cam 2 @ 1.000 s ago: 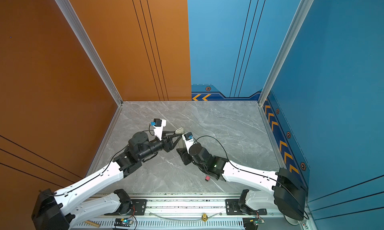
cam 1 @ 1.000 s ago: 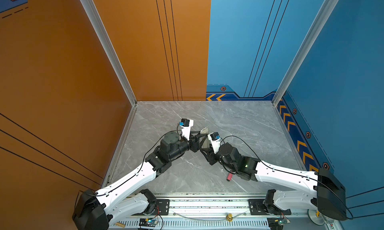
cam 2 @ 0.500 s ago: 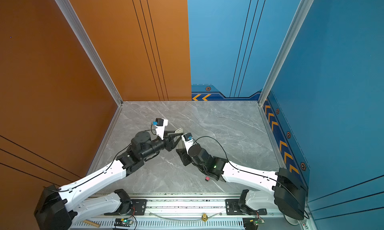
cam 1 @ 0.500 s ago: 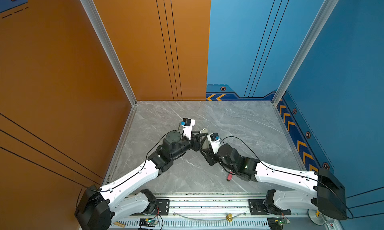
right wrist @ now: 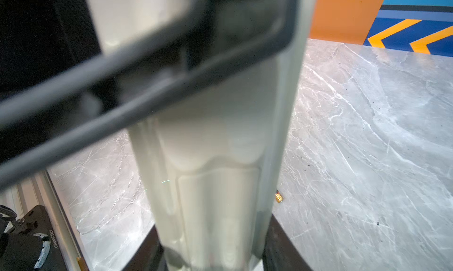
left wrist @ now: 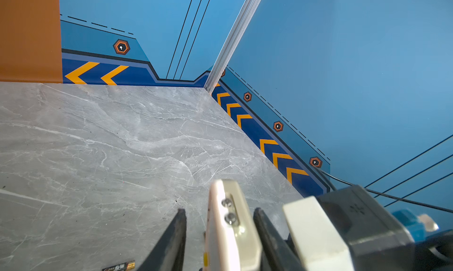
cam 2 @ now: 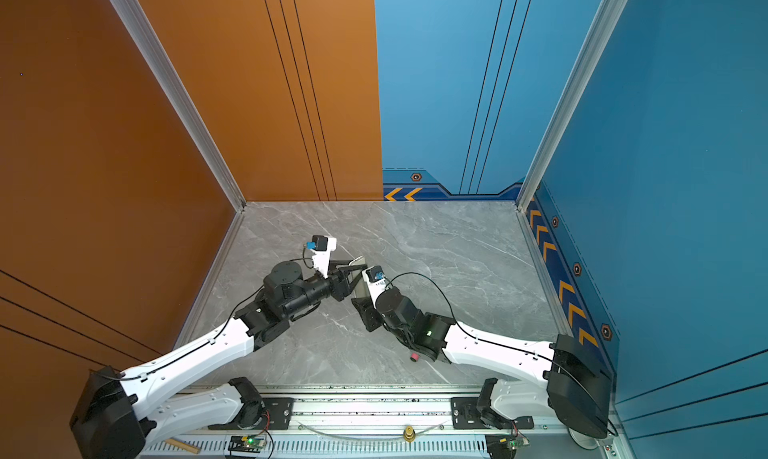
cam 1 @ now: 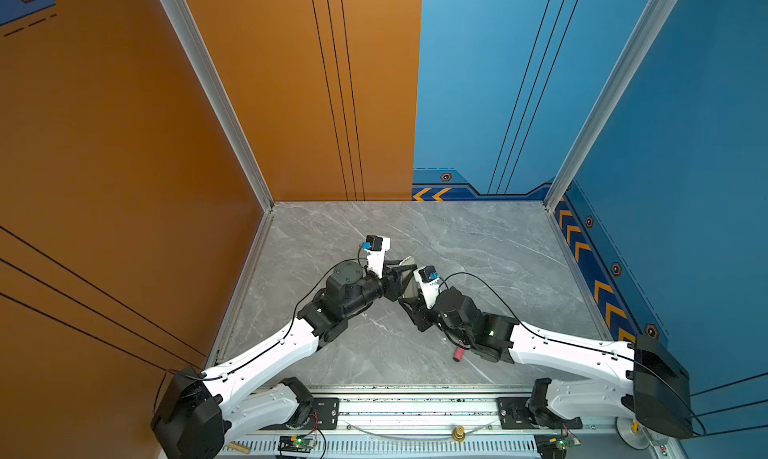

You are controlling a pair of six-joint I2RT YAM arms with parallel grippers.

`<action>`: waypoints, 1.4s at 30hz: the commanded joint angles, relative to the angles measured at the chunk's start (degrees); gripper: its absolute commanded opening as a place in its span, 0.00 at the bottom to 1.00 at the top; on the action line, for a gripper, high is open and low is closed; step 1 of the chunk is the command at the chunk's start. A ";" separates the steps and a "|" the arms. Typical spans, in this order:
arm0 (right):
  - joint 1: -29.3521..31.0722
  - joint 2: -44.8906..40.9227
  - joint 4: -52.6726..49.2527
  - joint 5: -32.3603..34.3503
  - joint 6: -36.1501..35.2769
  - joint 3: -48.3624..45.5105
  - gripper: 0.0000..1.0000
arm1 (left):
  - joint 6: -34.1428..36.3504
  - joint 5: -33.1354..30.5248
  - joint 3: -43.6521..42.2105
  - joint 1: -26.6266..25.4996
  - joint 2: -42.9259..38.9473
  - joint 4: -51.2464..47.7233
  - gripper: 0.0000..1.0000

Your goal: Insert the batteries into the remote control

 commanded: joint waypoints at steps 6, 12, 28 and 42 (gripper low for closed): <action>0.53 0.34 1.31 0.57 -0.89 2.18 0.00 | -0.82 0.81 1.21 0.27 0.30 1.47 0.37; 0.49 0.81 1.47 0.13 -0.98 2.58 0.00 | -0.85 2.04 1.23 0.66 -0.05 1.46 0.20; 0.73 0.41 1.48 -0.39 -0.88 2.37 0.23 | 0.14 4.99 0.89 2.85 -0.23 1.46 0.00; 1.27 0.81 1.16 -1.92 -2.03 2.22 0.87 | -1.66 8.34 -0.03 6.24 -1.45 0.90 0.00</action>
